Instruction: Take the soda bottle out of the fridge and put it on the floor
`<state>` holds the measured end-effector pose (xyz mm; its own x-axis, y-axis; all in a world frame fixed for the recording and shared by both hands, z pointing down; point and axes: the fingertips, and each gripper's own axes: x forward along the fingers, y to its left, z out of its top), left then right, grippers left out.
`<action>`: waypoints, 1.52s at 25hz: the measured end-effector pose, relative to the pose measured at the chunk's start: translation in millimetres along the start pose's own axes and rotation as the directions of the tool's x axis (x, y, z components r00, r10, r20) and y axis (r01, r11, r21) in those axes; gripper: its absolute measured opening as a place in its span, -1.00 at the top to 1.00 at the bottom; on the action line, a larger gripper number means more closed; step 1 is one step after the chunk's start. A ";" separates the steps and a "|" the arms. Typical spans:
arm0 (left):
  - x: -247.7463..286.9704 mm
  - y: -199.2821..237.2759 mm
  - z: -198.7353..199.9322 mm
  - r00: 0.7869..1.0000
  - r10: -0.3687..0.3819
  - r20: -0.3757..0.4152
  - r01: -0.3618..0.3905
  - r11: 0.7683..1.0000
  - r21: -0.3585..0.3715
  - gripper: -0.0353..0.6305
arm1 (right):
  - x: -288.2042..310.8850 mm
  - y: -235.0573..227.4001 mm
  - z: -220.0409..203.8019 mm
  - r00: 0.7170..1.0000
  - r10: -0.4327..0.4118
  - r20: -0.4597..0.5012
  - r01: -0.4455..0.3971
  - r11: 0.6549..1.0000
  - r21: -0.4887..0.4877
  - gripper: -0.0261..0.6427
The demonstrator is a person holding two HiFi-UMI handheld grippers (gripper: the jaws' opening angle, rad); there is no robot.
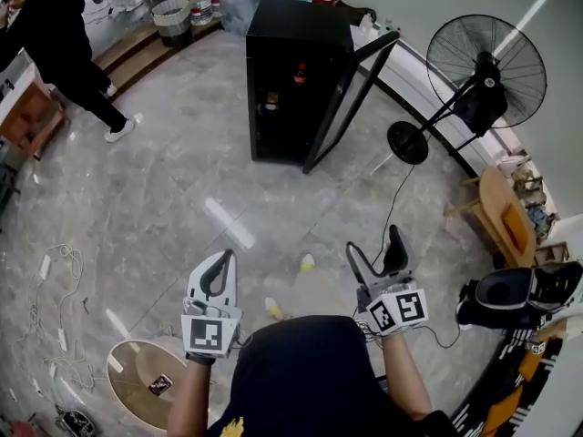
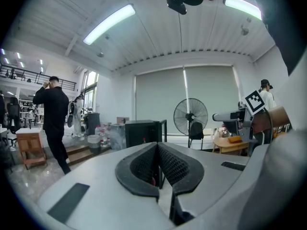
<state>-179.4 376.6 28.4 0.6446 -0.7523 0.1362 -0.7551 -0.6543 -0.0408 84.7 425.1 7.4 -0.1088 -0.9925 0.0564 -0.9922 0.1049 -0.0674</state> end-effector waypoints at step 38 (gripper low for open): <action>337.2 110.2 0.0 0.993 0.118 -0.030 -0.120 0.990 -0.069 0.84 | 354.1 -103.8 -84.4 0.952 0.250 -0.175 -0.252 0.968 0.010 -0.19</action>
<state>-45.2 50.8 69.8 0.5472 -0.8216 0.1601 -0.8332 -0.5528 0.0112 144.0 68.1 118.4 -0.3620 -0.9079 0.2113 -0.9322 0.3509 -0.0893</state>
